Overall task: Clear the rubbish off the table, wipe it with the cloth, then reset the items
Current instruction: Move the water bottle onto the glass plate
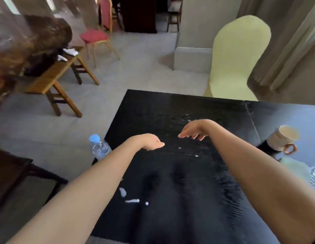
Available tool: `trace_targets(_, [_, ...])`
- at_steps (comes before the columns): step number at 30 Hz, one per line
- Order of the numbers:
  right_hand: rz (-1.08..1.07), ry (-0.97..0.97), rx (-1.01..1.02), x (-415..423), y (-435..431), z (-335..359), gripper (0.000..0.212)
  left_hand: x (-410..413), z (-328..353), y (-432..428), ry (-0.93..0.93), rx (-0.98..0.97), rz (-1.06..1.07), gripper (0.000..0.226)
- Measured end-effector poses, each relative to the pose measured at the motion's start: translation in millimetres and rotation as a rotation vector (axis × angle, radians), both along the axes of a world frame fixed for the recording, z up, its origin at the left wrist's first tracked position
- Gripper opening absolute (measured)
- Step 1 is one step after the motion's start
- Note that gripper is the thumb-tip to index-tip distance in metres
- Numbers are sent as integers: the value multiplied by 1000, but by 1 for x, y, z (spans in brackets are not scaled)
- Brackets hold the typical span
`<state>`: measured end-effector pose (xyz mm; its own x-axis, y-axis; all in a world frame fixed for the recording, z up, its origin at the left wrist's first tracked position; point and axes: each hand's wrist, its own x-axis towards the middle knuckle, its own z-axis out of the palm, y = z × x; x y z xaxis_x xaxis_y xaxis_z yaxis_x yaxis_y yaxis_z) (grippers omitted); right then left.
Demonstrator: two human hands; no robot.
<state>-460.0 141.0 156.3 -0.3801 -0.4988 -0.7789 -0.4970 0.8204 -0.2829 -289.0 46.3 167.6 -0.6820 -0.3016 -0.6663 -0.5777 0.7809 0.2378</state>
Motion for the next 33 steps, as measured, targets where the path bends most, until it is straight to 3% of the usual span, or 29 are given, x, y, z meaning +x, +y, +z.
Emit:
trace_targets(7, [249,4,-46,99,-96,-18,52,111,-45,-38,41,124,282,40])
trace_targets(12, [384,-23,-119,149,-140,-25,66,169,-64,-65,6,61,493,48])
trace_targets(15, [403,-105,-197,172,-159,-29,82,186,-64,-83,167,41,671,54])
trace_targets(18, [452,-145,-301,190,-171,-34,77,188,-64,-96,400,128,803,55])
trace_targets(22, [378,-62,-499,202,-174,-44,58,182,-87,-103,464,240,884,62])
trace_targets(26, [288,-9,-605,205,-169,-49,36,173,-106,-103,523,182,961,63])
trace_targets(33, [148,11,-685,192,-139,-33,31,142,-97,-94,572,85,836,58])
